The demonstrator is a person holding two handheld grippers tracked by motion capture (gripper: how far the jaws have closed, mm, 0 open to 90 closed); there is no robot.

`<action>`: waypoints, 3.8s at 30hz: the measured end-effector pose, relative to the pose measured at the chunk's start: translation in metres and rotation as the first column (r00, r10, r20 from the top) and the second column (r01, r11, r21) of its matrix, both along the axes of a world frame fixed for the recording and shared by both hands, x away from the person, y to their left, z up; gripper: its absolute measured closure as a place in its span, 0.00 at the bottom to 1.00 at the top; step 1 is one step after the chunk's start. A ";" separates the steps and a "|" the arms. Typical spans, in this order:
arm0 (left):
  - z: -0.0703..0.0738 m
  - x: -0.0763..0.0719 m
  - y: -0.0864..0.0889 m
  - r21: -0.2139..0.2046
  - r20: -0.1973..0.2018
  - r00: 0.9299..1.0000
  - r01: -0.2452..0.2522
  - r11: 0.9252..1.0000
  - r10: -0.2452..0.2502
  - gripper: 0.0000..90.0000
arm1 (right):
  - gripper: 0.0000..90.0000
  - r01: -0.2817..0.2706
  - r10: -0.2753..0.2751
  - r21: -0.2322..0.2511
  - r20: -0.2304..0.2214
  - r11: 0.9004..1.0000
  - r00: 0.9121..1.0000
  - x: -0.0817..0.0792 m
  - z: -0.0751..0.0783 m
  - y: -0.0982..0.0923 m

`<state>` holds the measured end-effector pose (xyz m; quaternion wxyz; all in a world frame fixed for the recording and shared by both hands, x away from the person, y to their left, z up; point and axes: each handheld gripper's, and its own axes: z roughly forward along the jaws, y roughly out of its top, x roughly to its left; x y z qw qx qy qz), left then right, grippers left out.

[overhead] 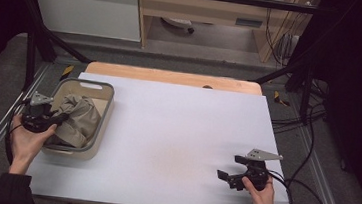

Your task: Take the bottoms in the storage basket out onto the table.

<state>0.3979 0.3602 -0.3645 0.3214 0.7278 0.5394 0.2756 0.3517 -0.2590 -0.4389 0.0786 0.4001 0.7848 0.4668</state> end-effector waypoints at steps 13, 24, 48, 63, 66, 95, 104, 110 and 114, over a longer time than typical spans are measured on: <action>0.007 -0.007 0.006 -0.045 0.072 0.997 -0.020 0.999 0.024 0.82 | 0.01 0.001 -0.001 -0.001 0.000 1.000 1.000 0.000 0.000 0.000; 0.009 -0.011 0.008 -0.067 0.102 0.994 -0.023 0.998 0.030 0.82 | 0.01 0.002 -0.002 -0.001 0.001 1.000 1.000 0.000 0.000 0.000; 0.019 -0.019 0.008 -0.111 0.175 0.984 -0.025 0.994 0.044 0.82 | 0.01 0.002 -0.002 -0.001 0.002 1.000 1.000 0.000 0.000 0.000; 0.026 -0.024 0.005 -0.131 0.218 0.975 -0.010 0.991 0.039 0.82 | 0.01 0.003 -0.003 -0.002 0.001 1.000 1.000 0.000 0.000 0.000; 0.027 -0.025 0.004 -0.134 0.227 0.973 -0.007 0.991 0.038 0.82 | 0.01 0.003 -0.003 -0.002 0.001 1.000 1.000 0.000 0.000 0.000; 0.041 -0.031 -0.003 -0.173 0.305 0.952 0.025 0.985 0.029 0.82 | 0.01 0.001 -0.001 -0.003 0.001 1.000 1.000 0.000 0.000 0.000; 0.046 -0.034 -0.002 -0.185 0.330 0.943 0.031 0.982 0.033 0.82 | 0.01 0.001 -0.001 -0.004 0.001 1.000 1.000 0.000 0.000 0.000; 0.049 -0.036 -0.001 -0.197 0.347 0.937 0.032 0.980 0.039 0.82 | 0.01 0.002 -0.002 -0.002 0.001 1.000 1.000 0.000 0.000 0.000; 0.051 -0.037 0.000 -0.211 0.359 0.932 0.033 0.977 0.046 0.82 | 0.01 0.002 -0.002 -0.003 0.000 1.000 1.000 0.000 0.000 0.000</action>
